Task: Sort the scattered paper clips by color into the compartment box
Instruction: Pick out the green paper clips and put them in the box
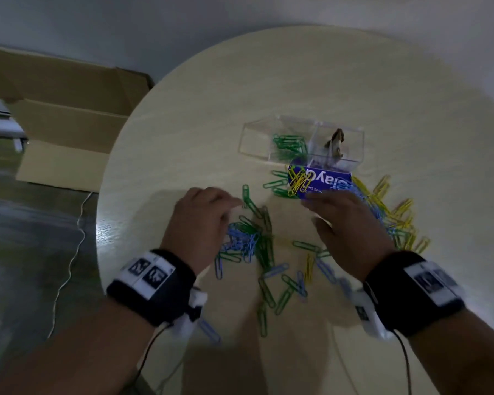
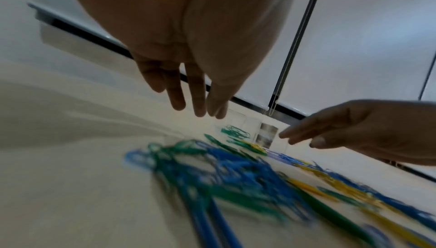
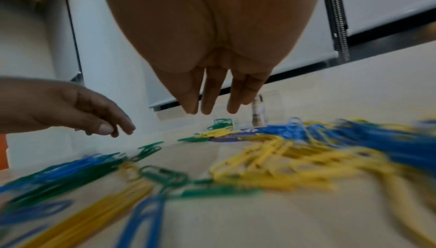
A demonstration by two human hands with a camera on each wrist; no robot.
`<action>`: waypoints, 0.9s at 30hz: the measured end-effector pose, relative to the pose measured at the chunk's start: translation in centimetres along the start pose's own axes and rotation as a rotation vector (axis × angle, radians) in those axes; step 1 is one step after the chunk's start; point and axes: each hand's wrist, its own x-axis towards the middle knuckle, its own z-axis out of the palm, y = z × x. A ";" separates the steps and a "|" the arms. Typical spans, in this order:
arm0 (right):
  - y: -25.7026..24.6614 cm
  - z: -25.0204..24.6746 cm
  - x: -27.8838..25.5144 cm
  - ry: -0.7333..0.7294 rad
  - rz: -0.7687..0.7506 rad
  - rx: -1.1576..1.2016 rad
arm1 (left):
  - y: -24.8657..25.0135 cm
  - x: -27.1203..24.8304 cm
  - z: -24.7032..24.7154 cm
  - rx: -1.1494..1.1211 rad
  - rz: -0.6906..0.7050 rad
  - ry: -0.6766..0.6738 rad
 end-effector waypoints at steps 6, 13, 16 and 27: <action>1.0 1.8 2.8 -0.088 -0.077 -0.203 | -1.6 3.9 1.7 0.074 0.262 -0.190; 4.0 1.0 -0.2 -0.044 0.162 -0.083 | -1.8 4.2 0.9 0.079 0.164 -0.197; 3.0 0.4 1.6 0.009 0.160 -0.049 | -1.6 4.7 0.2 0.061 0.085 -0.284; 0.0 1.8 4.0 -0.236 0.329 0.133 | 0.1 6.8 -0.2 -0.080 0.006 -0.305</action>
